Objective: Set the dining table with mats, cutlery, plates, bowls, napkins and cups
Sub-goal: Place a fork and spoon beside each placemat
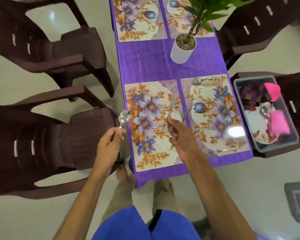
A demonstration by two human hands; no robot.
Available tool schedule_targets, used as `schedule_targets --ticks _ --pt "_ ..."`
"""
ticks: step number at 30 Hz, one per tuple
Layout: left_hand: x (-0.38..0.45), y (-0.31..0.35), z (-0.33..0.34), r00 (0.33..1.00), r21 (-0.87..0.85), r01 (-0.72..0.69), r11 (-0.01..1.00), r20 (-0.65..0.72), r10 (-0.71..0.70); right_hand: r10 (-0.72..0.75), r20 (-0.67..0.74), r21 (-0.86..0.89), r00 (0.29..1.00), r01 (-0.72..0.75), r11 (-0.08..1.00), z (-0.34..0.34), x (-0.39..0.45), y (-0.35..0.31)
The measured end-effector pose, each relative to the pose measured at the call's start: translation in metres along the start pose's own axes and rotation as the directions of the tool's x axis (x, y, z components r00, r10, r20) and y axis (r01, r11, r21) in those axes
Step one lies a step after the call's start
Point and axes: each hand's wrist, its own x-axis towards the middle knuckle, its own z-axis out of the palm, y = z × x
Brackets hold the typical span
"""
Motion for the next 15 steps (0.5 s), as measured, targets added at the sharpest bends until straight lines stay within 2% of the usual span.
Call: schedule_targets --ticks 4,9,15 --pt "0.008 0.013 -0.008 0.989 0.009 0.034 0.999 0.145 -0.035 -0.050 -0.071 -0.033 0.996 0.048 0.998 0.031 -0.026 0.016" --pt "0.014 0.026 0.001 0.960 -0.120 0.159 0.980 0.251 -0.125 -0.032 -0.097 0.013 0.995 0.033 0.999 0.070 -0.045 0.023" --pt "0.020 0.029 0.000 0.950 -0.204 0.245 0.948 0.248 -0.192 -0.033 -0.153 0.008 0.988 0.035 0.999 0.077 -0.027 0.030"
